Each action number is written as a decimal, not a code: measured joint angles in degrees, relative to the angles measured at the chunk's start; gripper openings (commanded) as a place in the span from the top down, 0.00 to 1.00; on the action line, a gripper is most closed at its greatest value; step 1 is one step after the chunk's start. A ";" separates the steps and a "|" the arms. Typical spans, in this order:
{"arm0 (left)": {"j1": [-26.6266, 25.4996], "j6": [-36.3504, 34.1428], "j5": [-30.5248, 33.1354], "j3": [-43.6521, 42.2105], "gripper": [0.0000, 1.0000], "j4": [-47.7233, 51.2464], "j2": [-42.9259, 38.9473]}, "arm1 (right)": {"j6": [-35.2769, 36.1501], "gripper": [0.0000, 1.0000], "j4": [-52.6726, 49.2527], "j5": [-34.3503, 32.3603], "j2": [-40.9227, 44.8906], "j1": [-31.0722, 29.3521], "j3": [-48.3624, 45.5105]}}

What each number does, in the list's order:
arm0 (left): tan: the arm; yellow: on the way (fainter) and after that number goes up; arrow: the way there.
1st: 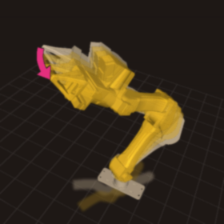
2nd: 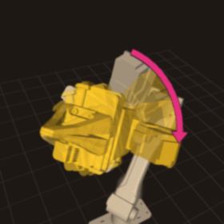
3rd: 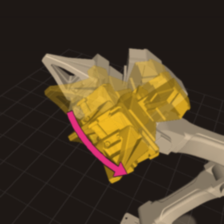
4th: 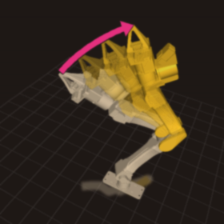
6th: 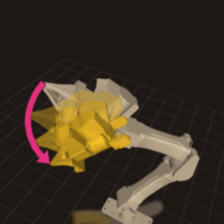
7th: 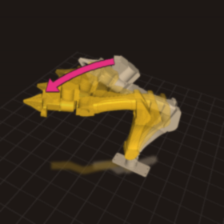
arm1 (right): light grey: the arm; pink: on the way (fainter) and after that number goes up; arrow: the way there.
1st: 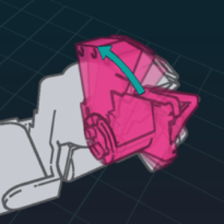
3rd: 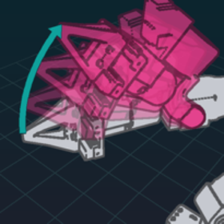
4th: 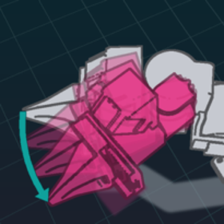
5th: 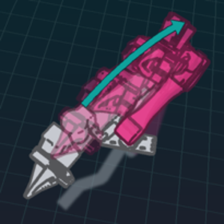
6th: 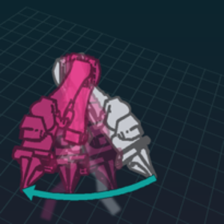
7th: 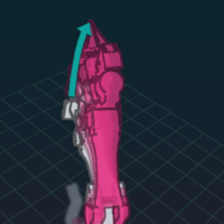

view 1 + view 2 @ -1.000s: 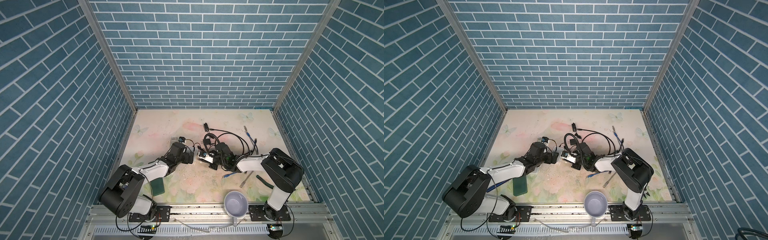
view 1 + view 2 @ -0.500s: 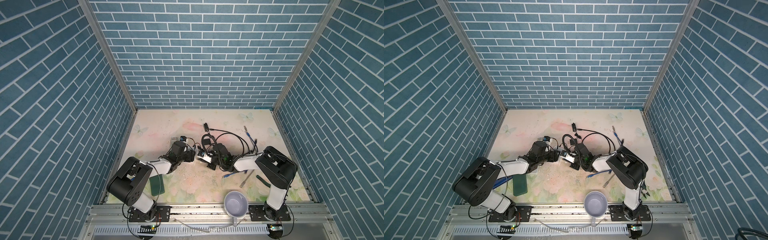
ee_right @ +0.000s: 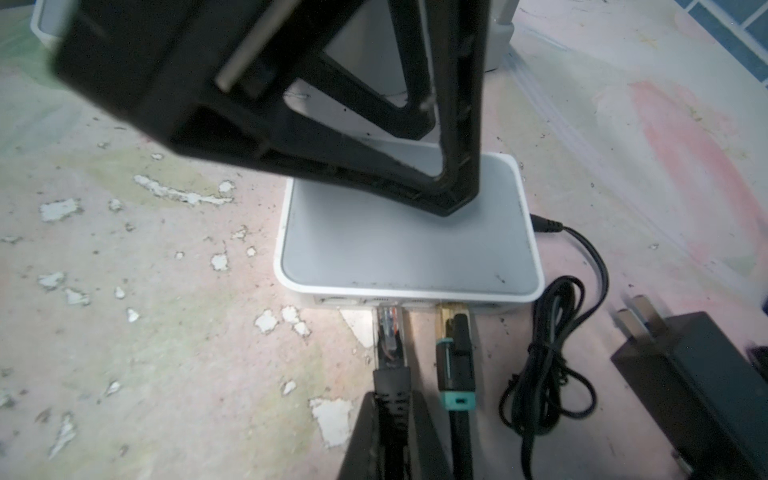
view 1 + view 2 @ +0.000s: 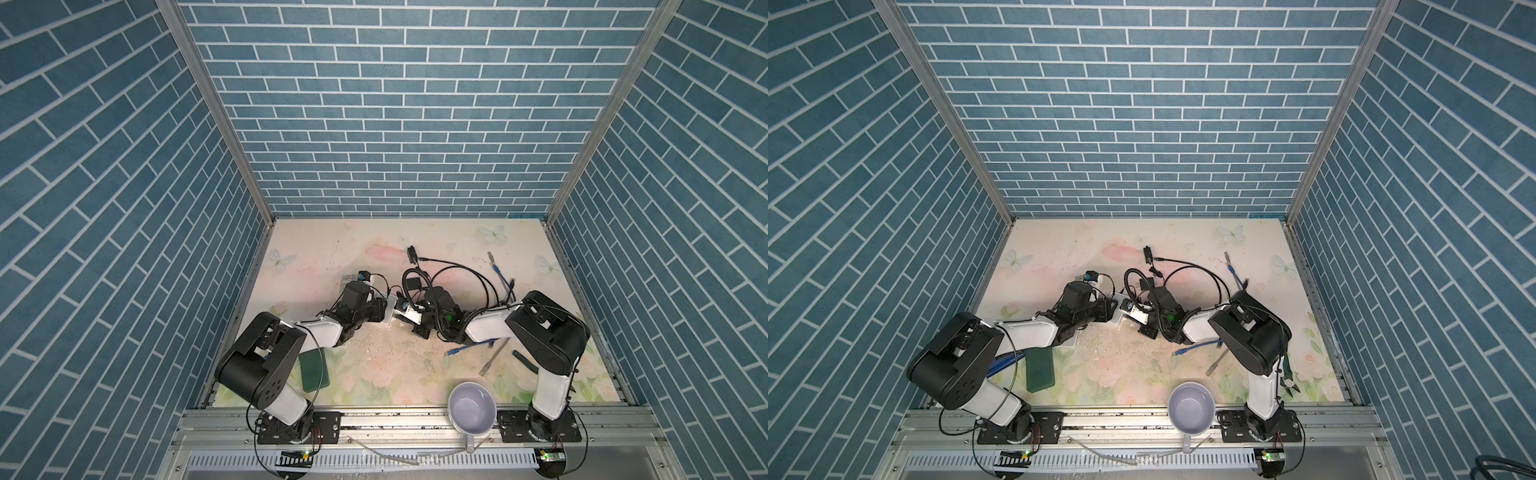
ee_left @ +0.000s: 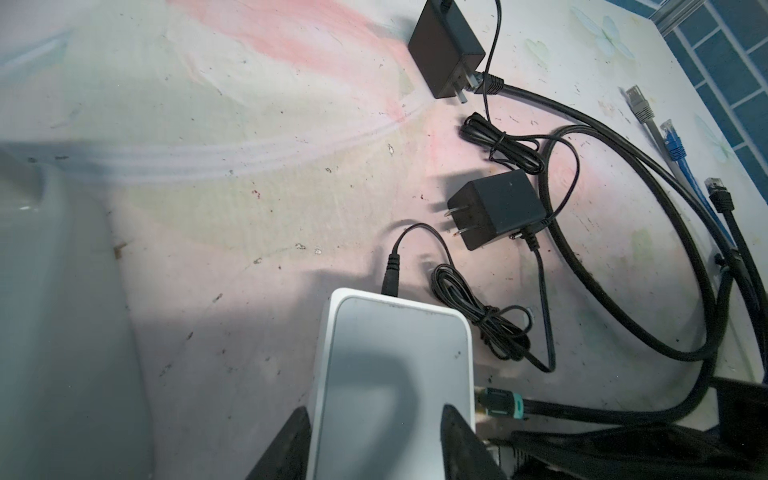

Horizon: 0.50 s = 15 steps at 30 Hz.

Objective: Insert the plug into the switch port
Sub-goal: 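Push the black plug into the port beside the teal-banded plug with the right gripper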

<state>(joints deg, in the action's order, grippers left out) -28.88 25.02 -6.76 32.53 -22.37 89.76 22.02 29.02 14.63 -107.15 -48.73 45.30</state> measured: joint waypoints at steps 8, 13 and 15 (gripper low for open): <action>0.11 0.63 0.46 -0.42 0.51 -0.70 0.00 | -1.25 1.00 0.42 -0.48 0.00 -0.17 0.00; 0.09 0.74 0.55 -0.46 0.51 -0.85 0.04 | -1.25 1.00 0.11 -0.59 0.15 -0.37 0.00; 0.09 0.76 0.63 -0.46 0.51 -1.14 0.28 | -1.25 1.00 -0.11 -0.66 0.35 -0.48 0.00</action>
<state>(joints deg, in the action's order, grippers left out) -28.80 25.78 -6.13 32.08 -23.51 90.04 20.78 28.91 13.98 -106.80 -49.21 45.30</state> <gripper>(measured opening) 0.494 0.100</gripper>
